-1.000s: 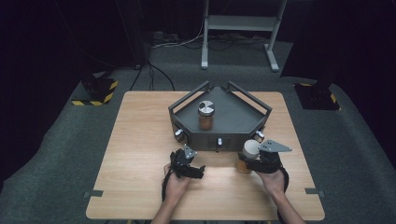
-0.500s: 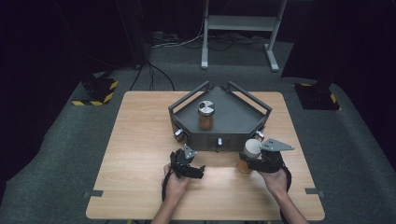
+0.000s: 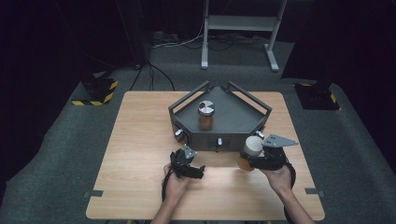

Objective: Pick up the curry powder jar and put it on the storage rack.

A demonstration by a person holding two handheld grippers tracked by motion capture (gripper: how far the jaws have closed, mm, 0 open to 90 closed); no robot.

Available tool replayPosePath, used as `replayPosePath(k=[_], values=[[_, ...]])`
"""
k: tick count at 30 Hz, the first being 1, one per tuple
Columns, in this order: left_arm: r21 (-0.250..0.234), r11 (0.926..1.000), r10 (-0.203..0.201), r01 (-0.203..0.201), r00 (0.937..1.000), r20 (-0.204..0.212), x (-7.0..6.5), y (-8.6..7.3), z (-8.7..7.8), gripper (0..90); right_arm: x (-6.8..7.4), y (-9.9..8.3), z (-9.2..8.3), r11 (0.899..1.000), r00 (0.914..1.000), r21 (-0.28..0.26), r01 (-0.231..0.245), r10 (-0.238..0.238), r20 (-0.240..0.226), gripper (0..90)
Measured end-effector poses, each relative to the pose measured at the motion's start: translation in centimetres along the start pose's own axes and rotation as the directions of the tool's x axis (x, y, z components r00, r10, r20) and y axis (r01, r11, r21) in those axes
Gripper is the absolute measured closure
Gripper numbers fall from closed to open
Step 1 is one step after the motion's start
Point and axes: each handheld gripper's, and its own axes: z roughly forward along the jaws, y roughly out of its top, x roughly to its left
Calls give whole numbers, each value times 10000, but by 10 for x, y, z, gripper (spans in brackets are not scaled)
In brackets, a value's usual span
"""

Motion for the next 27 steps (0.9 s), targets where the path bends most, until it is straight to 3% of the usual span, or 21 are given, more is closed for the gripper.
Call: replayPosePath(k=[27], values=[[-3,10000,-13,13,10000,-5,0,0,0,43,-17,60,-21,9991,9980,-379,192,-215,-597,359]])
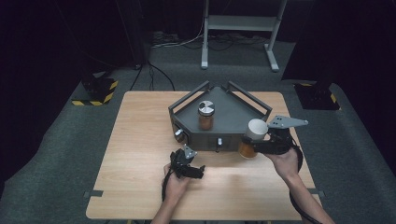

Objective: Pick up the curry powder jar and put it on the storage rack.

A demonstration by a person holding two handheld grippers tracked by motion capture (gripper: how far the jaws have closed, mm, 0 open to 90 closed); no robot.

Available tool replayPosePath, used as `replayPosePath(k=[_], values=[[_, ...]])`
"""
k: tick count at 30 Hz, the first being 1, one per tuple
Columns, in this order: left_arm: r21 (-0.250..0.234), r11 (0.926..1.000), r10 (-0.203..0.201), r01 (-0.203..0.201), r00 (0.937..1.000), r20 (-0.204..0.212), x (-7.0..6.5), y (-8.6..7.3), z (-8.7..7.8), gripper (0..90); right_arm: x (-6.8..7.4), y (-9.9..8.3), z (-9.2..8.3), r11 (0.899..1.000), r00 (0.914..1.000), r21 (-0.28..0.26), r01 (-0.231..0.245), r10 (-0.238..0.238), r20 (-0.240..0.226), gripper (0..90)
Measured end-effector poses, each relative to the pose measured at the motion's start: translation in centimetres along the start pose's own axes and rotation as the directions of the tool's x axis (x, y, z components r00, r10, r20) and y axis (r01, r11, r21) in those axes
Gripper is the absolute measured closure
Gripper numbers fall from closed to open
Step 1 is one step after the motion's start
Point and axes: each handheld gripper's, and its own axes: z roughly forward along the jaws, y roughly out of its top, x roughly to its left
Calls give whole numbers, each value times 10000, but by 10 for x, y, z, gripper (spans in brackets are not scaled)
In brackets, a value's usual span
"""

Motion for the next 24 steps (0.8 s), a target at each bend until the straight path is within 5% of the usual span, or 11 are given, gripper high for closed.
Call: replayPosePath(k=[24], values=[[-13,10000,-13,13,10000,-8,0,0,0,46,-11,49,16,9998,9996,-41,219,-218,187,359]])
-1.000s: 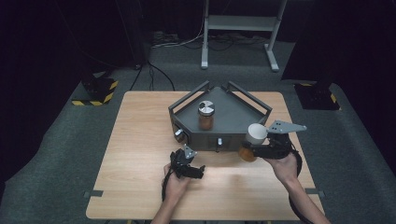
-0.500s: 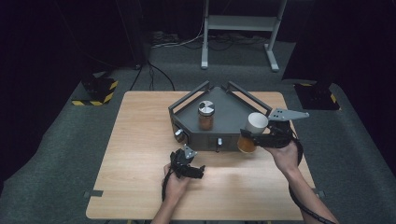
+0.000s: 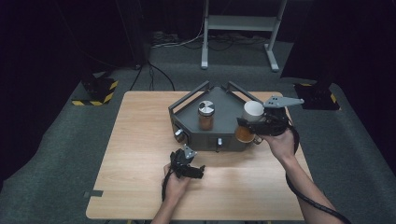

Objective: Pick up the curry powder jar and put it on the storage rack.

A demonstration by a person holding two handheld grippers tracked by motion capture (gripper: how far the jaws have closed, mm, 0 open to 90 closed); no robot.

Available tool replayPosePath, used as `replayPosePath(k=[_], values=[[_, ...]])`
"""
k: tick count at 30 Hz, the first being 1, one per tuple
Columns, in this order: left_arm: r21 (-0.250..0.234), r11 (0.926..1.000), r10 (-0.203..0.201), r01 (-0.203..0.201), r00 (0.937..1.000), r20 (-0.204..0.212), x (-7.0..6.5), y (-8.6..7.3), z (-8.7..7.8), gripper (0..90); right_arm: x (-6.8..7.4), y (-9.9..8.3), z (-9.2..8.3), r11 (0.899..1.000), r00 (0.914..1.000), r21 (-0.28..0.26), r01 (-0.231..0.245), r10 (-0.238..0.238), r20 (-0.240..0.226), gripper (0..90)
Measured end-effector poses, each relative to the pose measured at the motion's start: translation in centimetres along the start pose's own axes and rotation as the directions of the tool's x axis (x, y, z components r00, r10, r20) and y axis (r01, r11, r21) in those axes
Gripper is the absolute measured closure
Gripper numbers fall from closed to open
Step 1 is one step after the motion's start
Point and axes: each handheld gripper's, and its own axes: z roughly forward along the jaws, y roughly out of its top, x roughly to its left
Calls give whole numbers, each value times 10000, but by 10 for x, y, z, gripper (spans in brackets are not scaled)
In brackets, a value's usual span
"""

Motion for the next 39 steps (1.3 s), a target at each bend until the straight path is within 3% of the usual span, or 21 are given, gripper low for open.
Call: replayPosePath(k=[23,39], values=[[-5,10000,4,-4,10000,-13,0,0,0,49,-8,10,49,9985,9941,272,-480,451,990,358],[-11,10000,7,-7,10000,-13,0,0,0,49,-4,10,63,9991,9914,379,-178,127,1306,358]])
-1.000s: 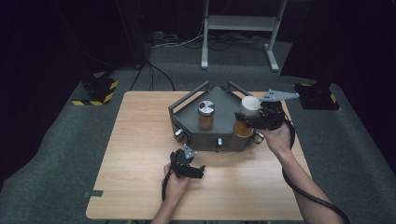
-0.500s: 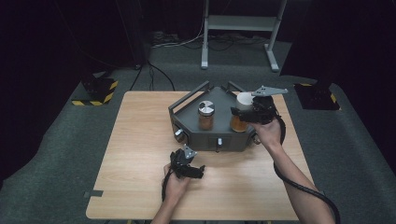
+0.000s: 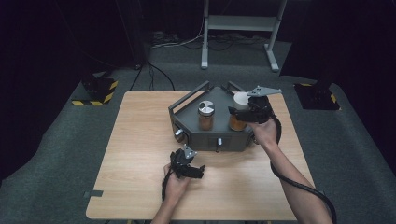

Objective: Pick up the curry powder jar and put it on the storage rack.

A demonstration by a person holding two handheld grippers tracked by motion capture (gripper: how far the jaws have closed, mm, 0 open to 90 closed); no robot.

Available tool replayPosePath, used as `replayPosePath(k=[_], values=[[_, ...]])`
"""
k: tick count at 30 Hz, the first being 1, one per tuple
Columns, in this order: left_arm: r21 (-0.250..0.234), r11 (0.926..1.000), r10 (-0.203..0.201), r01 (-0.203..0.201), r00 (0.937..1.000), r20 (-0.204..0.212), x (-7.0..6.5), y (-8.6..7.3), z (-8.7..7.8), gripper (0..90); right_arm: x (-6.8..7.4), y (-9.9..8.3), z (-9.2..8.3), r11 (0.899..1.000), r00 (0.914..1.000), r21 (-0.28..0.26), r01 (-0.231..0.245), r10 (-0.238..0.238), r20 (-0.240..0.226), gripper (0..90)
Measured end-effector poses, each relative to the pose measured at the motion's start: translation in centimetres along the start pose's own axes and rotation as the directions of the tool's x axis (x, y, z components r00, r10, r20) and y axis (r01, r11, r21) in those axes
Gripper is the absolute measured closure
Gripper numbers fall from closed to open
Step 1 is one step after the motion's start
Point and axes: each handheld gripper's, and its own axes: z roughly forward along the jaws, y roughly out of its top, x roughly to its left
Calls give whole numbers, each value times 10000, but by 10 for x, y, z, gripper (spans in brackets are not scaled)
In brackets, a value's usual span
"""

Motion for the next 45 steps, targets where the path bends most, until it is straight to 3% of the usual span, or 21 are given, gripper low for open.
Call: replayPosePath(k=[14,45], values=[[4,10000,-1,1,10000,3,0,0,0,48,0,-6,6,10000,10000,21,4,-4,3,357],[7,10000,2,-2,10000,3,0,0,0,48,0,-12,3,9997,9997,-52,229,-229,-100,353]])
